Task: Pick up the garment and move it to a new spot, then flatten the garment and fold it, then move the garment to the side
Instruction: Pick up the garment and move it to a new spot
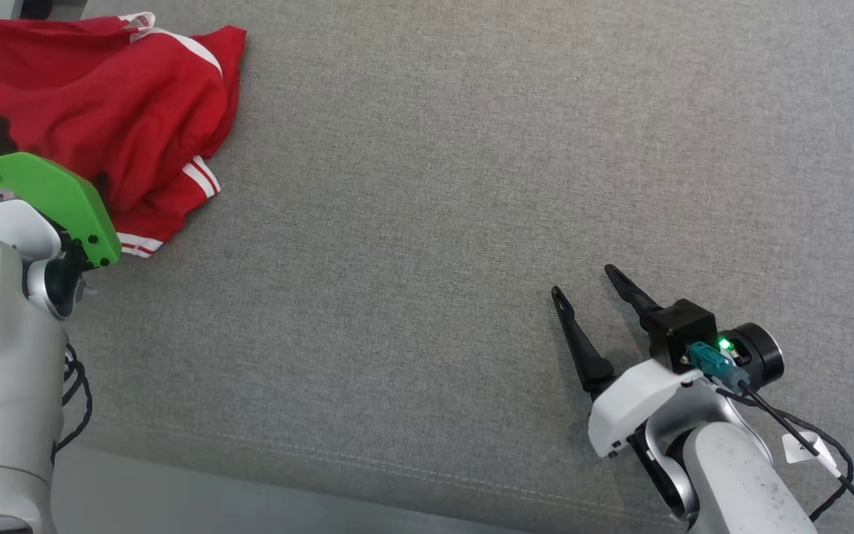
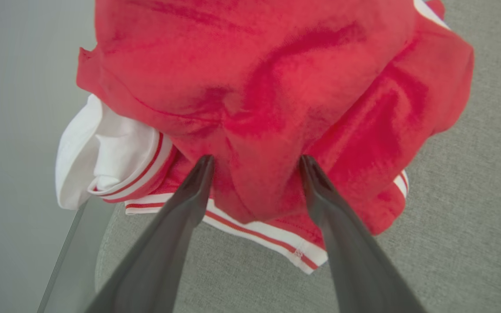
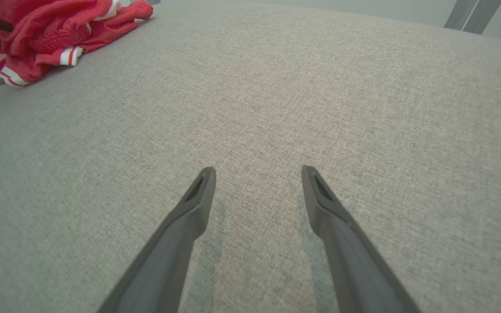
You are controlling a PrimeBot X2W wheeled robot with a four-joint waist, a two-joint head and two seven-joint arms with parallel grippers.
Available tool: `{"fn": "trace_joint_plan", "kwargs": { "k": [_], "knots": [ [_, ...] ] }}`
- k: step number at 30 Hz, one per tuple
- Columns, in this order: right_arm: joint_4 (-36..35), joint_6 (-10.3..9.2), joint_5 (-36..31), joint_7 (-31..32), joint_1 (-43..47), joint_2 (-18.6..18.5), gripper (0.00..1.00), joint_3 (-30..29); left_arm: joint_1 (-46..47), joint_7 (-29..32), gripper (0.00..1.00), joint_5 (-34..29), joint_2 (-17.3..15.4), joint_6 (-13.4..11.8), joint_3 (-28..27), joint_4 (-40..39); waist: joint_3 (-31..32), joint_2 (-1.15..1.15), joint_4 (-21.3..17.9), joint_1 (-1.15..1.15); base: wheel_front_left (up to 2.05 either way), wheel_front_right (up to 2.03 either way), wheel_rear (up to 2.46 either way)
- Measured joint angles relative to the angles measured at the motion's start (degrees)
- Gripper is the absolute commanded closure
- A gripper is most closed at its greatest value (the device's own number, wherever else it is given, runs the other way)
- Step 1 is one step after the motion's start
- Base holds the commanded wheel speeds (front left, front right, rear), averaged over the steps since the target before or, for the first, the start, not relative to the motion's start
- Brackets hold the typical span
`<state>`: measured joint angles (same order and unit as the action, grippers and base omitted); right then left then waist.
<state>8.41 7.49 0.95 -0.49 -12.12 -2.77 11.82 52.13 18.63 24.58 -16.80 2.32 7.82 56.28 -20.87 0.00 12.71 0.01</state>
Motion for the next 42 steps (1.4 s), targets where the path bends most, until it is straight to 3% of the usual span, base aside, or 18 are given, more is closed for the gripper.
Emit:
{"fn": "trace_joint_plan", "kwargs": {
  "k": [1,2,3,12,25,42],
  "knots": [
    [-0.18,0.00,0.00,0.21,-0.03,0.01,0.00,-0.02,0.21,-0.51,0.22,-0.03,-0.04,-0.30,0.03,0.34,-0.25,0.00,-0.05,0.00,0.00,0.00,0.00],
    [-0.26,0.00,0.01,0.25,-0.06,0.01,0.00,-0.10,0.49,-1.36,0.78,-0.03,-0.02,-0.41,0.05,0.57,-0.43,0.00,-0.04,0.00,0.00,0.00,0.00],
    [-0.29,0.00,0.02,0.24,-0.10,0.00,0.00,-0.16,0.83,-1.71,1.00,-0.03,0.04,-0.40,0.14,0.91,-0.49,0.00,0.05,0.00,0.00,0.00,0.00],
    [1.38,0.00,1.54,-0.46,-0.25,0.01,0.00,0.42,2.04,-5.95,1.00,0.02,-0.07,0.75,0.75,2.75,1.99,0.00,0.73,0.00,0.00,0.00,0.00],
    [6.31,0.00,6.44,-4.41,2.09,0.00,0.00,0.60,7.57,-12.13,1.00,-4.36,0.47,3.23,7.20,-3.92,10.35,0.00,-0.67,0.00,0.00,0.00,0.00],
    [9.55,0.00,9.25,-6.51,4.15,-0.02,0.00,0.58,7.55,-8.54,1.00,-4.01,5.81,5.00,18.57,-20.17,16.21,0.00,-12.91,0.00,0.00,0.00,0.00]
  ]
}}
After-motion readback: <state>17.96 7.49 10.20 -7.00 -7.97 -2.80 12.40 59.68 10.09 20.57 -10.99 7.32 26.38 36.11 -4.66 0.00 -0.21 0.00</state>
